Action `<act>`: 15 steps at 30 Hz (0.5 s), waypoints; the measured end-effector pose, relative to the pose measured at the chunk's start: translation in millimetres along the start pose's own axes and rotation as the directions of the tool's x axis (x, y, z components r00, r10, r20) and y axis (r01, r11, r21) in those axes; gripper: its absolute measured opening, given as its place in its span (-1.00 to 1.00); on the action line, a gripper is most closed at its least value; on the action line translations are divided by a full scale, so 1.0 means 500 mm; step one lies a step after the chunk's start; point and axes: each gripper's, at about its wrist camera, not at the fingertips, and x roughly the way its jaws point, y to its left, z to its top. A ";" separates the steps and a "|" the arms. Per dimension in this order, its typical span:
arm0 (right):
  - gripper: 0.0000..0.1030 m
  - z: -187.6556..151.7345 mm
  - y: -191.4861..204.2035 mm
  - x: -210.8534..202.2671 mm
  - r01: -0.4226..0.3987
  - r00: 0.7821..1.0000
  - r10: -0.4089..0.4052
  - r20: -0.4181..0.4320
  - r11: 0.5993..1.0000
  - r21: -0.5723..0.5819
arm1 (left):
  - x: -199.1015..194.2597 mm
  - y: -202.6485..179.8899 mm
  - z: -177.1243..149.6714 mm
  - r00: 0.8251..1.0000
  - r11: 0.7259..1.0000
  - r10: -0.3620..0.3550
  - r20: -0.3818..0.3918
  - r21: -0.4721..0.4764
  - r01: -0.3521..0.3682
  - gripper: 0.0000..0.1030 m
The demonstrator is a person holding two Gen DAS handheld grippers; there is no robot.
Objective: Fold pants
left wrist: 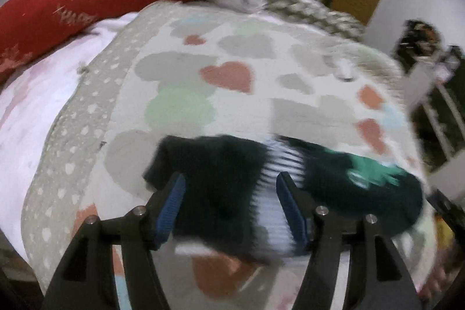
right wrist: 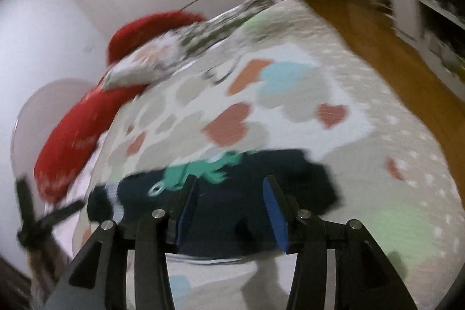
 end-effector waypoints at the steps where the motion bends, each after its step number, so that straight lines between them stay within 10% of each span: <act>1: -0.02 -0.006 0.013 0.018 -0.011 0.999 0.011 -0.031 1.000 -0.019 | 0.023 0.011 0.005 0.999 0.999 0.034 -0.020 -0.020 -0.035 0.24; 8: -0.03 -0.056 -0.009 0.147 0.011 0.978 -0.006 -0.207 1.000 0.025 | 0.073 0.089 -0.015 0.994 0.986 -0.005 -0.106 -0.163 -0.012 0.38; 15: 0.06 -0.067 -0.007 0.094 0.031 0.990 -0.024 -0.137 0.998 0.048 | -0.026 0.082 -0.056 0.999 0.984 0.032 -0.023 -0.175 -0.036 0.39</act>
